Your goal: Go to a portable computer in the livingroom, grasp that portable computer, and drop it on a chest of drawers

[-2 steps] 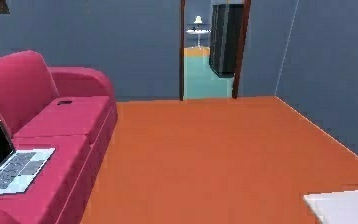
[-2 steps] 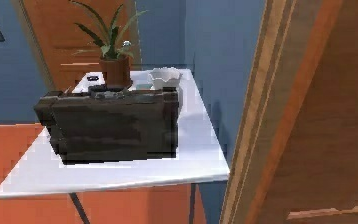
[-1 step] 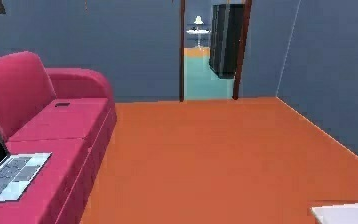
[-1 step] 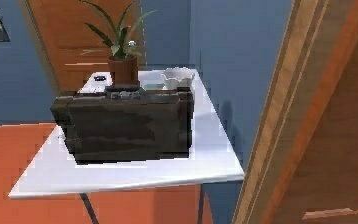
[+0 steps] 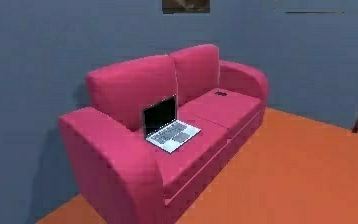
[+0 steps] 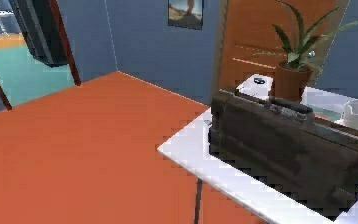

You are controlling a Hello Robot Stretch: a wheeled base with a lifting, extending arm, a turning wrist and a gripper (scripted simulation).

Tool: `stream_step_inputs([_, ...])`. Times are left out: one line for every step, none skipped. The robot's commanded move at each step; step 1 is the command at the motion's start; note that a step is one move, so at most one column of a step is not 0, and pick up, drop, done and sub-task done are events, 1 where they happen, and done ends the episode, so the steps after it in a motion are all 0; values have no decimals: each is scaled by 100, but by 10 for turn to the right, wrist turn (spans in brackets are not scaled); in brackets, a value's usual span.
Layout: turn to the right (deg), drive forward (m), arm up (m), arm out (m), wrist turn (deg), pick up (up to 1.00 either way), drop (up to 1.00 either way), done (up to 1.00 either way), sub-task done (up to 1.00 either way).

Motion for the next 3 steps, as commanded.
stream_step_inputs([-270,0,0,0,0,0,0,0,0])
stream_step_inputs([0,35,0,0,0,0,0,0,0])
stream_step_inputs([-450,0,0,0,0,0,0,0,0])
